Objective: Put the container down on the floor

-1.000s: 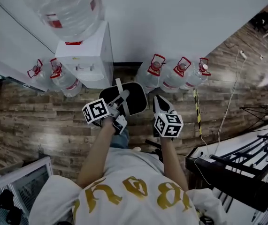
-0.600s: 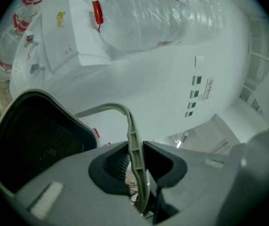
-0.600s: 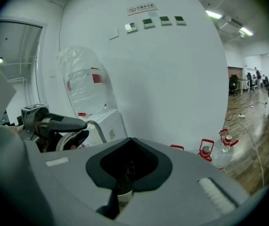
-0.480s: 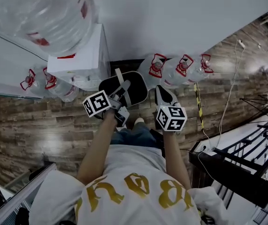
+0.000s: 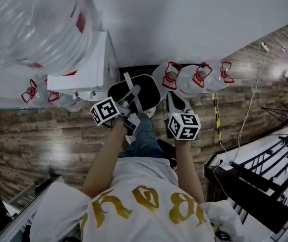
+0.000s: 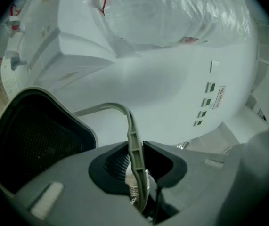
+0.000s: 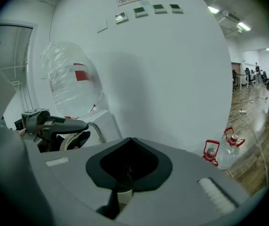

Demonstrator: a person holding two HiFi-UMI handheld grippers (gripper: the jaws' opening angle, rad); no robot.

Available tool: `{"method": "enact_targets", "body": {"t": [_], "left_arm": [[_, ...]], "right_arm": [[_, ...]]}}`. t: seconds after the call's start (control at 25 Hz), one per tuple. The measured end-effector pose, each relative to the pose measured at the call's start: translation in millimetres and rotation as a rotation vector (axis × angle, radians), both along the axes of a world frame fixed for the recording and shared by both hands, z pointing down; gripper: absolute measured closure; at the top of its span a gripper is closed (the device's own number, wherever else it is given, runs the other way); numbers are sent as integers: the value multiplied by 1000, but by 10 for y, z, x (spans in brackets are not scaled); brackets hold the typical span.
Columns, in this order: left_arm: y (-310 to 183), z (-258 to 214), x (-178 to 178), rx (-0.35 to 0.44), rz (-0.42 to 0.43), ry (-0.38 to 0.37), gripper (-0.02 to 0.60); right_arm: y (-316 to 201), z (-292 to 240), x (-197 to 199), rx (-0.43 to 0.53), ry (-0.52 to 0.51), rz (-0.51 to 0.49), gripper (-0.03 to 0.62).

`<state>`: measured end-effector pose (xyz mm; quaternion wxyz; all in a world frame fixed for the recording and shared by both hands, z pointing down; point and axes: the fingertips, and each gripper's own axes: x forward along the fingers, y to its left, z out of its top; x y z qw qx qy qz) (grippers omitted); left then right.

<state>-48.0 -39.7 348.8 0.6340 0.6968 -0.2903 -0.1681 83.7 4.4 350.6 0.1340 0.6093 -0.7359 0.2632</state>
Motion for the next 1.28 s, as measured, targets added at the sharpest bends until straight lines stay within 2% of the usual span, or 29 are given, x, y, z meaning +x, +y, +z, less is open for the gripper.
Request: {"method": "enact_targets", "body": {"t": [0.24,0.6,1.04,1.28], "left_arm": [[-243,207,162,-28,6,-34,494],[-416,675,287,-76,9,-95,495],[-619,1455,348,-179,-28,-129,498],[-756,1798,255,-211,-100,-119,498]], "right_arm": [[-267,193,140,-49,-14,-15,565],[-371,585,262,-143,-8,-76,565],[-669,1161,278,-234,-1,-192,565],[-781,1518,260,-278,-1,-242,565]]}}
